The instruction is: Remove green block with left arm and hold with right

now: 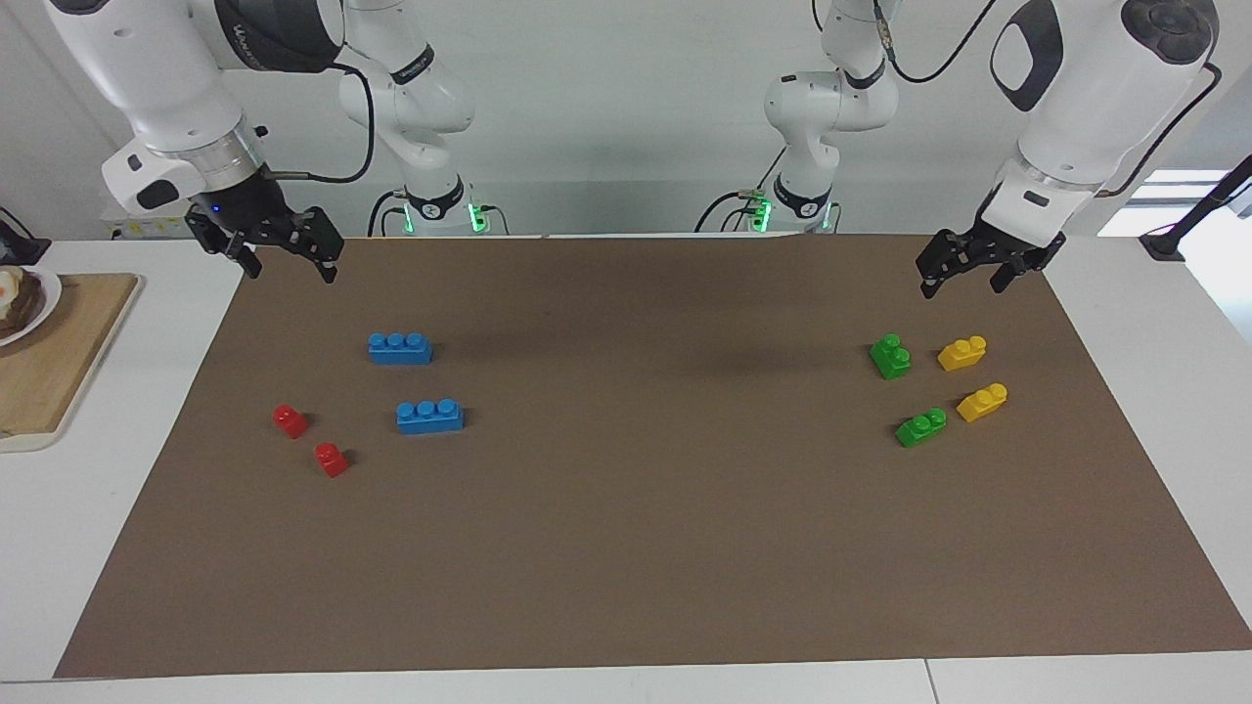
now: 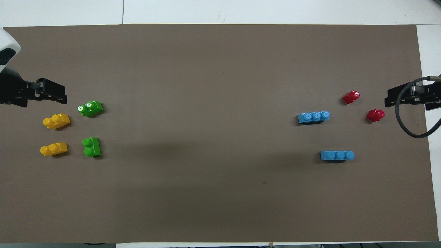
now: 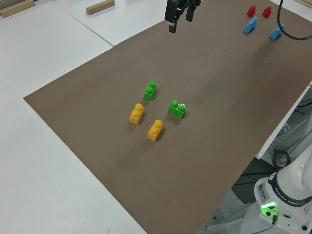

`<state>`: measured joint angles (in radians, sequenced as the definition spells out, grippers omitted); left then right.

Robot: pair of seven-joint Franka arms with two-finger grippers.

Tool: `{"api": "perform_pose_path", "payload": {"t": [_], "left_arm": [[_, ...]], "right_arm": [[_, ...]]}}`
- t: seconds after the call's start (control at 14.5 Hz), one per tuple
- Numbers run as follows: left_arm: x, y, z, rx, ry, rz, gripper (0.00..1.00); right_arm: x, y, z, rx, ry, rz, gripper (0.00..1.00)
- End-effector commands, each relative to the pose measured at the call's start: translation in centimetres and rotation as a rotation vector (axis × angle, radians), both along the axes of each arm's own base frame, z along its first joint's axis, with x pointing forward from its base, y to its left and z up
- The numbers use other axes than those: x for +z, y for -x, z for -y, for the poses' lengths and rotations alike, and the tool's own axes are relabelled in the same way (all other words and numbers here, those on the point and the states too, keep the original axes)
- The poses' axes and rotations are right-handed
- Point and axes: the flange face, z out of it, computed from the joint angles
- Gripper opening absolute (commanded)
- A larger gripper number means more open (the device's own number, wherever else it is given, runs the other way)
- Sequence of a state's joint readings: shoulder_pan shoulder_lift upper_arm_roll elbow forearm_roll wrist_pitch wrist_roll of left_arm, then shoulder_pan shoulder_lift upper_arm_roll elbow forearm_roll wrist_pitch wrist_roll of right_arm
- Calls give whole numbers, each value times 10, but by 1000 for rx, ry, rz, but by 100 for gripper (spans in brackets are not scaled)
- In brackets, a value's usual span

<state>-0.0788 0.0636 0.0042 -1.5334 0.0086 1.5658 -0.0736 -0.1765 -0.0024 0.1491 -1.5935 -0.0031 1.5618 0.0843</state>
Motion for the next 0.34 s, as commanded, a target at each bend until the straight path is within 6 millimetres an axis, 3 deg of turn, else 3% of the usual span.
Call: {"api": "perform_pose_path", "payload": {"t": [0.0, 0.28], "left_arm": [[8, 0, -2, -13, -16, 24, 100], [11, 3, -1, -20, -16, 31, 100]], "right_arm": [[0, 5, 6, 8, 24, -7, 100], [0, 5, 8, 6, 33, -11, 100]]}}
